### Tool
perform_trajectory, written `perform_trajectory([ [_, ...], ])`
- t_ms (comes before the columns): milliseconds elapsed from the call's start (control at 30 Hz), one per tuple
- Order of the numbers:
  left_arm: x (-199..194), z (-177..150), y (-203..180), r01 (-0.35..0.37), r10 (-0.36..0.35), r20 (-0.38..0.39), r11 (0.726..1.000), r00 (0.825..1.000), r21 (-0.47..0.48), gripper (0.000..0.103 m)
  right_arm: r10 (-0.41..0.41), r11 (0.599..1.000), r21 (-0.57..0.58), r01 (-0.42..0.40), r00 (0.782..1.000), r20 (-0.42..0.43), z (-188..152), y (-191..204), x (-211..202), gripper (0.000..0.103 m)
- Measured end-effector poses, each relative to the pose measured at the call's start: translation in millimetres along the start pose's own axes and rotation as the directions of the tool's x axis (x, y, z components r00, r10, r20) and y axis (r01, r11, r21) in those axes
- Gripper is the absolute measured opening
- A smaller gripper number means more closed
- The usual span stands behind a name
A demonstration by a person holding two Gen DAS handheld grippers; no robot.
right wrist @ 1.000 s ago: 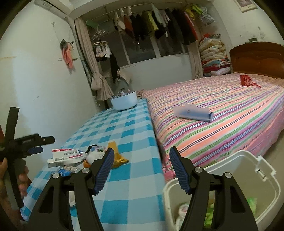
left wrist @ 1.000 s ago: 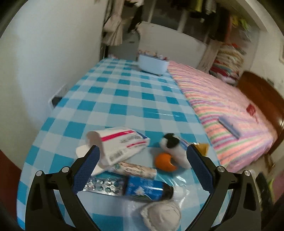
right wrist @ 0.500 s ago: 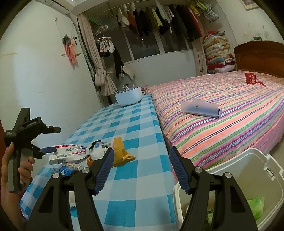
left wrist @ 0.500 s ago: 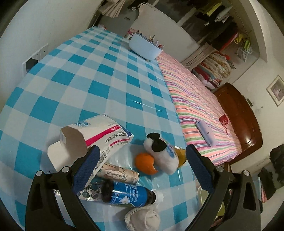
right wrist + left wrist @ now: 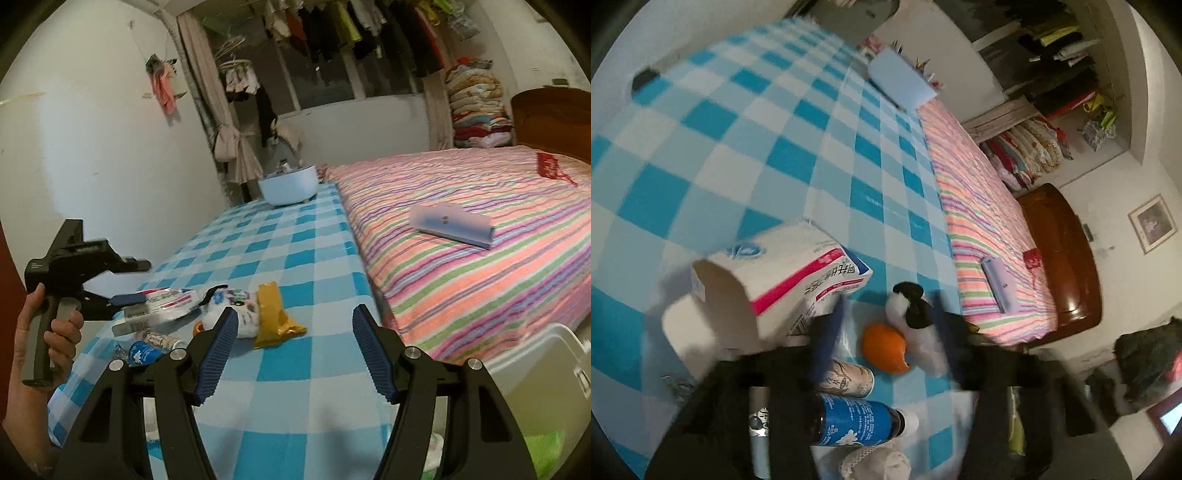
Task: Collect trash
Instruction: 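Move both tools back toward the remaining bottles and box on the table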
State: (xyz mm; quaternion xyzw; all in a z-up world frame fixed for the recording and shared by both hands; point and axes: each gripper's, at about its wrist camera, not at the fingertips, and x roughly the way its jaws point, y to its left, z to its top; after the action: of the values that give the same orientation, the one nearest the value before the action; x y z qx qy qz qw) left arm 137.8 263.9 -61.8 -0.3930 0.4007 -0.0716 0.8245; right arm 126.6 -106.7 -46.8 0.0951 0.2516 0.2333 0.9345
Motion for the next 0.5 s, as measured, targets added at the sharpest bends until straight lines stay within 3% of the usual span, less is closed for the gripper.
perform_trajectory([
  [33,3.2,-0.6,2.8,-0.002,0.002,-0.005,1.0,1.0,-0.008,0.02,0.013,1.0,-0.006,-0.013,1.0,-0.018,2.0,2.1,6.7,0.063],
  [100,7.0,0.2,8.5,-0.005,0.005,-0.003,1.0,1.0,-0.022,0.001,0.03,0.999,-0.014,-0.031,0.999,-0.045,4.3,6.7,17.3,0.063],
  [300,7.6,0.3,7.9,0.003,-0.003,0.019,1.0,1.0,-0.004,0.0,0.079,0.997,0.031,-0.075,0.981,-0.175,1.9,5.5,56.5,0.063],
  [500,-1.8,-3.4,1.2,0.035,-0.036,0.041,0.999,0.999,0.022,0.0,0.104,0.991,0.099,-0.085,0.971,-0.213,5.6,-2.8,77.7,0.061],
])
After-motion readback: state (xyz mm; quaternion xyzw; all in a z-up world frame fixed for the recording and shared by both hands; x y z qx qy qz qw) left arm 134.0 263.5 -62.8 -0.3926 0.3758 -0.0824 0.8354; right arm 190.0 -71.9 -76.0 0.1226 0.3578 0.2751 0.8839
